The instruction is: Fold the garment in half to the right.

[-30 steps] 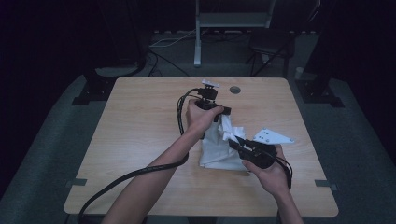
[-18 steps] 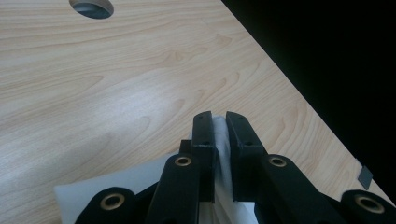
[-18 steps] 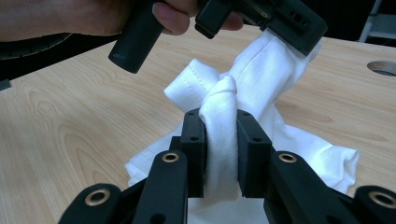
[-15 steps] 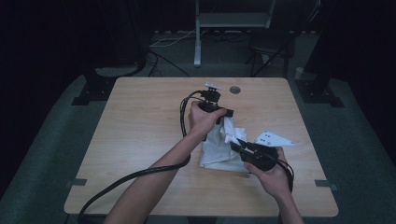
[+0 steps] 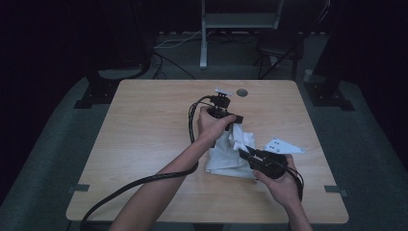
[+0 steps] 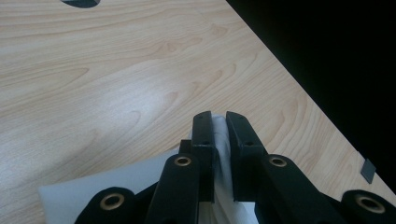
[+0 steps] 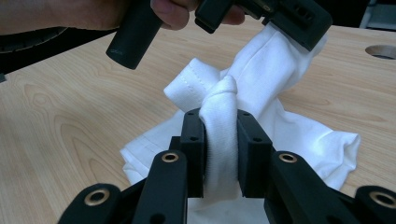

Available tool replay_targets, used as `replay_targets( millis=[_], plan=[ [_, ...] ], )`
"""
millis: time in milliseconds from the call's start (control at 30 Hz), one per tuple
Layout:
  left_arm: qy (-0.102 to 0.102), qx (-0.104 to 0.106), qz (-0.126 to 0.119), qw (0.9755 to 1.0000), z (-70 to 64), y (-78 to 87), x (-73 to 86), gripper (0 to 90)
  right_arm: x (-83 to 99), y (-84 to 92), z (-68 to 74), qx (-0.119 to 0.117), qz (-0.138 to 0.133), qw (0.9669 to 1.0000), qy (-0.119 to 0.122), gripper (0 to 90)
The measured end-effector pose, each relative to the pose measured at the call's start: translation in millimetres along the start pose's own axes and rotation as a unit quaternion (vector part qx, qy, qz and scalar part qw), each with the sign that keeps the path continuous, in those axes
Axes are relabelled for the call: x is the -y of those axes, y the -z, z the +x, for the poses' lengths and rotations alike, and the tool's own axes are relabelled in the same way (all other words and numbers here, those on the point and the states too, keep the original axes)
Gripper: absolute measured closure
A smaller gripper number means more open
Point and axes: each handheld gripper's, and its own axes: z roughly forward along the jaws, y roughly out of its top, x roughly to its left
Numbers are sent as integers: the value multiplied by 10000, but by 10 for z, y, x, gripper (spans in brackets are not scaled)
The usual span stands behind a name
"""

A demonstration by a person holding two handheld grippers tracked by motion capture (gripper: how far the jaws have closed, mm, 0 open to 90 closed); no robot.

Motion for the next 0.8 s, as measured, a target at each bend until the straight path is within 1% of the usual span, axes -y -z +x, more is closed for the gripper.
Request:
replay_targets(
  millis=[167,500,633,800],
  plan=[
    [-22,-10,54,10000,-11,-26,16,811,35,1,-5,15,17,10000,-43,755],
    [-19,21,46,10000,-25,-62,36,801,95,2,-17,36,49,9999,-102,753],
    [-17,35,54,10000,-31,-66,37,783,116,2,-24,53,55,9999,-122,752],
    [-18,49,5,10000,-40,-63,39,750,140,1,-31,64,73,9998,-162,752]
  ],
)
